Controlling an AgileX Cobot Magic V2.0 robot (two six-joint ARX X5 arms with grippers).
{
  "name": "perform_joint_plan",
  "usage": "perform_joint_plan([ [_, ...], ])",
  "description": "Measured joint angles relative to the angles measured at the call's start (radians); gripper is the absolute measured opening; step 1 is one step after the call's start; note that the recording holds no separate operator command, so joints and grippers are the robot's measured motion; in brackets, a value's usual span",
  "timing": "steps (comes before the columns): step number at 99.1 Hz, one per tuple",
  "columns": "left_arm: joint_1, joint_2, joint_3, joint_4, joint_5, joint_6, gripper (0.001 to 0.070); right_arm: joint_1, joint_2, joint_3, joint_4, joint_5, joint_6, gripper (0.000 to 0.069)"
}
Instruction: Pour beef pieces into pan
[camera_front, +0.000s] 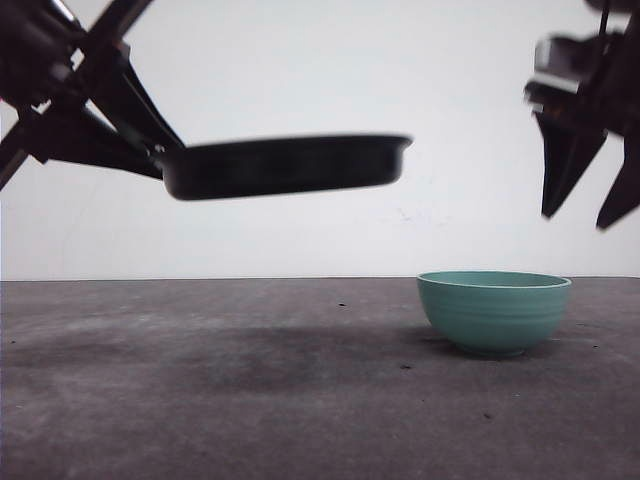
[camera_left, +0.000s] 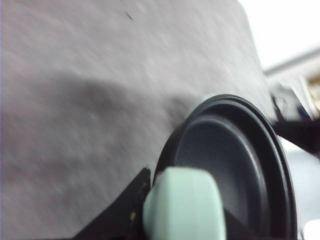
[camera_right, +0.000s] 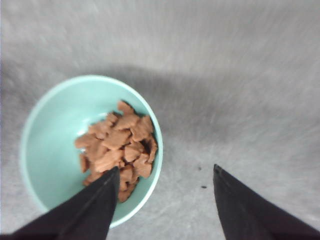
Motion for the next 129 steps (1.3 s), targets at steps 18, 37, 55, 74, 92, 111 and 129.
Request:
perform_joint_plan([
  [18, -0.006, -0.018, 0.000, -0.030, 0.012, 0.000, 0.0050, -0.024, 0.089, 0.000, 0.016, -0.049, 0.018, 0.0338],
  [37, -0.030, -0.018, 0.000, -0.030, 0.037, 0.004, 0.0050, -0.023, 0.123, 0.000, 0.065, -0.055, 0.041, 0.0239],
  [55, -0.050, -0.018, 0.000, -0.031, 0.038, 0.018, 0.0050, -0.023, 0.160, 0.000, 0.112, -0.079, 0.071, 0.0214],
  [74, -0.051, -0.018, 0.000, -0.032, 0.036, 0.019, 0.0050, -0.021, 0.171, 0.000, 0.145, -0.098, 0.098, 0.0212],
  [92, -0.051, -0.018, 0.000, -0.032, 0.021, 0.019, 0.0050, -0.018, 0.194, 0.000, 0.146, -0.110, 0.123, 0.0212],
  [111, -0.051, -0.018, 0.000, -0.035, 0.019, 0.019, 0.0050, -0.009, 0.250, 0.000, 0.145, -0.124, 0.134, 0.0159],
  [129, -0.052, -0.018, 0.000, -0.065, 0.019, 0.023, 0.0050, -0.007, 0.251, 0.000, 0.167, -0.140, 0.136, 0.0019],
])
